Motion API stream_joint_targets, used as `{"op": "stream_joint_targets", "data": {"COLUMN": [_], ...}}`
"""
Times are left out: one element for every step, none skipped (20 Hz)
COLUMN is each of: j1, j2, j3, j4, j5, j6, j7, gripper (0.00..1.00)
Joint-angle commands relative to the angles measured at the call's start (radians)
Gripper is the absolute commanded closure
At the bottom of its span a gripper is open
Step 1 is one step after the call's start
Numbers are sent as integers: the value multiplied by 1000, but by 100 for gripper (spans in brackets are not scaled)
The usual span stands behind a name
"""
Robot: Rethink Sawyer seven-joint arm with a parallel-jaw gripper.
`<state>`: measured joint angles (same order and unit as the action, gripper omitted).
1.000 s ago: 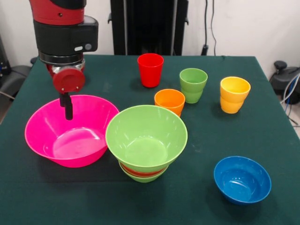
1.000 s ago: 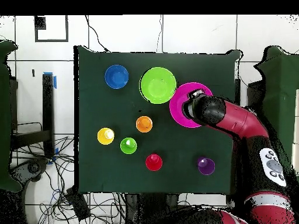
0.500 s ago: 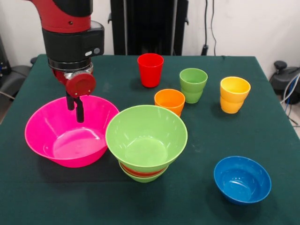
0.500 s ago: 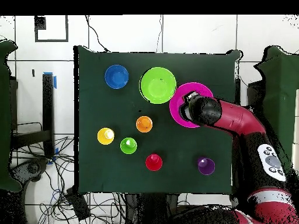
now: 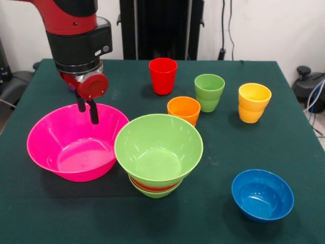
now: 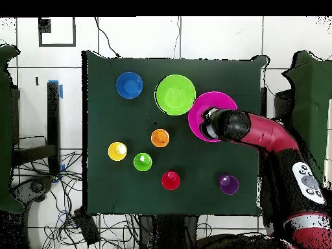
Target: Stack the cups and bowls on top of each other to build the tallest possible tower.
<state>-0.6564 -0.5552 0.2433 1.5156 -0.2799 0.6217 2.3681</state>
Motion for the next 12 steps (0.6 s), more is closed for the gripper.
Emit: {"op": "stream_joint_targets", "data": {"j1": [-24,-30,-41,-48,-58,-64,-73,-76,-79,-81,-83,-85], "j2": [-16,-26,-34,-40,-51,-58,-60,-57,-54,-52,-49,-47], "j3": [132,137,147,154,159,162,164,162,161,158,155,153], "j4": [79,89,96,106,125,136,147,156,165,172,176,181], "j5": [-61,-62,-67,-69,-71,-70,-76,-88,-99,-102,-111,-120], "j6": [157,166,184,192,188,187,176,159,142,132,123,114], "j7": [-321,-329,-355,-364,-369,-368,-372,-370,-369,-359,-355,-352], "gripper": [0,0,0,0,0,0,0,0,0,0,0,0]}}
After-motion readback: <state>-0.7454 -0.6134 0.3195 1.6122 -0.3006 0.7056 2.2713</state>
